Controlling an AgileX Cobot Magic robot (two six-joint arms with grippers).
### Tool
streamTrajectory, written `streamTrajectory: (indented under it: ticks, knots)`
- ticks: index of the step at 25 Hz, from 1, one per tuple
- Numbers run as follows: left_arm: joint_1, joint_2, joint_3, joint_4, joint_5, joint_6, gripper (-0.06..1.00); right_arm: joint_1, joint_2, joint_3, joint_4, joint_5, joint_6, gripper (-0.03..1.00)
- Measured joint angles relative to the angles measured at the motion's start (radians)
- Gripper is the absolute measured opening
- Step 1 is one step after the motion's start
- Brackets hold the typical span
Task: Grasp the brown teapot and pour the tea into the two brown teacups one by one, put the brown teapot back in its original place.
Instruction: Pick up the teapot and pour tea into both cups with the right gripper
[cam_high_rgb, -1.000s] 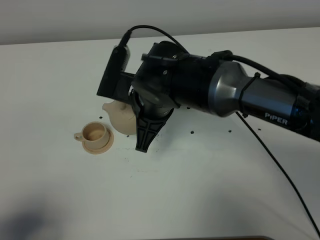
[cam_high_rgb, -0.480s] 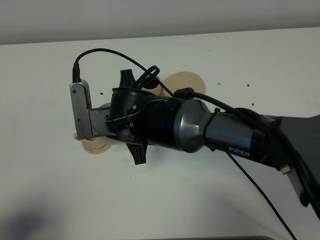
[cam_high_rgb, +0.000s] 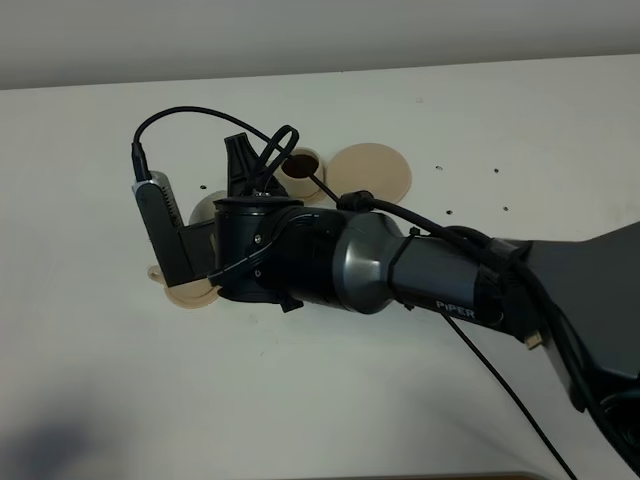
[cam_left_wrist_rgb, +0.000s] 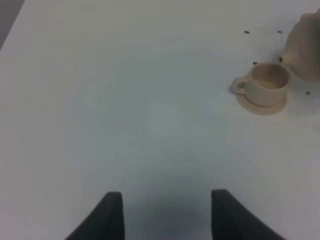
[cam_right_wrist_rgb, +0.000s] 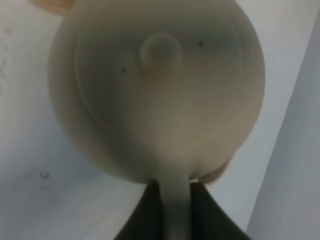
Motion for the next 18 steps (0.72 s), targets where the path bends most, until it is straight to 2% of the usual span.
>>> streamTrajectory:
  ticks: [10, 18]
  knots:
    - [0.0, 0.0, 0.0, 0.0, 0.0, 0.0, 0.43, 0.019, 0.016, 0.0, -0.154, -0.002, -0.001, 0.09]
    - [0.0, 0.0, 0.0, 0.0, 0.0, 0.0, 0.43, 0.03, 0.024, 0.0, -0.199, 0.009, -0.006, 0.09]
